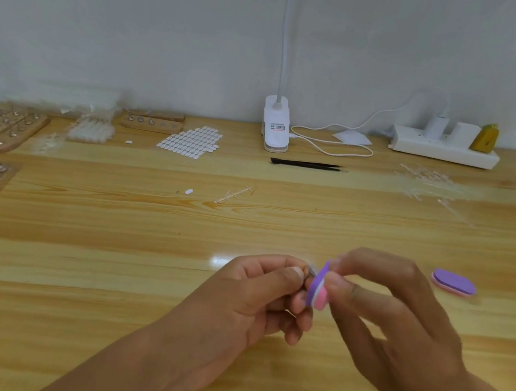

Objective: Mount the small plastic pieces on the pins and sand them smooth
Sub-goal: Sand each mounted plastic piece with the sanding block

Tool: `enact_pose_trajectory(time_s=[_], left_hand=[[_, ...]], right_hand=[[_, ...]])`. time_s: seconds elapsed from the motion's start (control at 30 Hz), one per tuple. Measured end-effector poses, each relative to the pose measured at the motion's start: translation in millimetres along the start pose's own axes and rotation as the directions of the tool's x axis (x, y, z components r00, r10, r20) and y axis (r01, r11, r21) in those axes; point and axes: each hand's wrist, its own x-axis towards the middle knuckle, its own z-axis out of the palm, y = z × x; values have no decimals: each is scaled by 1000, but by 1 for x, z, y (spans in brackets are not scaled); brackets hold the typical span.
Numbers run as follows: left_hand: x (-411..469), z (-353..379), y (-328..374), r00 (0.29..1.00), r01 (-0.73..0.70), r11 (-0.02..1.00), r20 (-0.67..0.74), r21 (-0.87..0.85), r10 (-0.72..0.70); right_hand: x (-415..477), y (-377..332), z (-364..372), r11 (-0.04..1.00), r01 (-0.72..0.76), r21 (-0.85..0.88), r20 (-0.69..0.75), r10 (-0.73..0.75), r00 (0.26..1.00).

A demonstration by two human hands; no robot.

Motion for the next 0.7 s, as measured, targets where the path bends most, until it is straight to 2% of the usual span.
enact_pose_trajectory(time_s=[0.07, 0.17, 0.23, 0.33, 0.47, 0.57, 0.63, 0.7], left_hand=[[0, 0, 1, 1000, 5, 1000, 1, -4, -5], [0, -1, 2, 1000, -3, 1000, -8, 3, 3], [1, -1, 1, 1000, -5, 1000, -19, 14, 5], [1, 0, 0, 1000, 9, 1000, -14, 23, -9], [0, -1, 2, 1000, 16, 1000, -27, 12, -16], [0, 0, 2, 999, 17, 999, -36, 34, -16], [-1, 1, 3, 1000, 20, 999, -25, 47, -19], [-2, 0, 5, 999, 23, 999, -30, 42, -22]], right_hand=[[-1, 6, -1, 1000, -17, -20, 44, 18, 999], [-1, 14, -4, 996, -86, -16, 3, 86, 996], [-1, 10, -2, 999, -43, 2, -29, 43, 999], [-3, 9, 1, 1000, -7, -2, 36, 7, 999], [-2, 17, -3, 994, -113, 1, 7, 113, 994], [-1, 4, 0, 999, -41, 29, -25, 42, 999], [-1, 2, 1, 1000, -6, 21, 19, 6, 1000], [0, 11, -2, 998, -70, -6, 56, 70, 996]])
